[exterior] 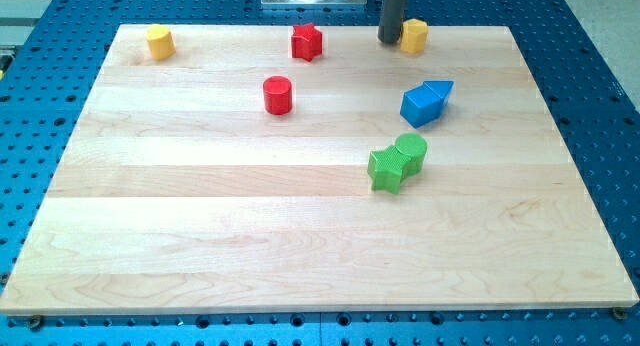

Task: Slide the hexagon to the top right side of the board

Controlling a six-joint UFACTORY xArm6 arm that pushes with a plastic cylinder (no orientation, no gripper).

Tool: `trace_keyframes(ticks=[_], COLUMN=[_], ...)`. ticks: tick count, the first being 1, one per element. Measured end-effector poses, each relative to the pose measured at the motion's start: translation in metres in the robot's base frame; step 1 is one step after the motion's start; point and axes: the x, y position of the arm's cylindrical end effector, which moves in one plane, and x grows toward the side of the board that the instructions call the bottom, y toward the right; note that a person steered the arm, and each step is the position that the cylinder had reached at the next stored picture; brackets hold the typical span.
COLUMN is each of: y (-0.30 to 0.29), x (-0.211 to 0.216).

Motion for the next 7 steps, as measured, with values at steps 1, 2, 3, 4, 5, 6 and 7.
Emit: trace_keyframes(ticks=[1, 2, 3, 4, 5, 6, 7], y=[0.020, 0.051, 0.032, -0.038, -0.034, -0.004, 0.030], x=[-0.005, -0.004, -0.004, 0.011, 0.032, 0.033, 0.033])
